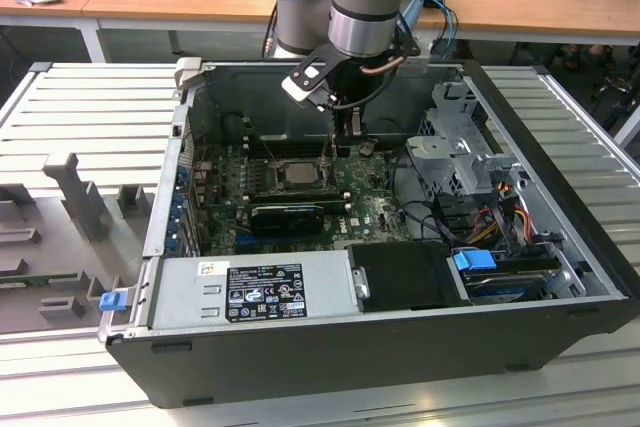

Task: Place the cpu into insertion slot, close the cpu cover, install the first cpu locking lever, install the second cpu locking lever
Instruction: 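Close the cpu cover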

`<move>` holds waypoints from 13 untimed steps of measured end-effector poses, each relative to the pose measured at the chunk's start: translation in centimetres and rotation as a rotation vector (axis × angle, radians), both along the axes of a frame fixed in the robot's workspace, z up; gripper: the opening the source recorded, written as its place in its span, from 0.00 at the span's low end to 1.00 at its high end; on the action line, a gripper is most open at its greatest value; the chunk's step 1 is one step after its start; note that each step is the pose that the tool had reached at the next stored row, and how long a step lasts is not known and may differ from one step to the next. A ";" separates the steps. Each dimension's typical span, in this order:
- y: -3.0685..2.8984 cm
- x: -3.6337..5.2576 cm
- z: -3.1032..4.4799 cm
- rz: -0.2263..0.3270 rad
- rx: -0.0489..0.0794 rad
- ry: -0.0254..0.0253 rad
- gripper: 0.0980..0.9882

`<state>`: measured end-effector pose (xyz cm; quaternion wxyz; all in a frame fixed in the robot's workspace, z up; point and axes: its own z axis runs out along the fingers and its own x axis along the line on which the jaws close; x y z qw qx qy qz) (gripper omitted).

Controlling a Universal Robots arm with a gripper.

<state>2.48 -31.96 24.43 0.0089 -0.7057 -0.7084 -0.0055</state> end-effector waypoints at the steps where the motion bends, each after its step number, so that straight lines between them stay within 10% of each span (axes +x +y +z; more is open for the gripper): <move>1: 0.00 -0.09 0.00 0.000 0.000 0.0000 0.01; 13: 0.00 -0.97 0.00 0.000 0.000 0.0000 0.01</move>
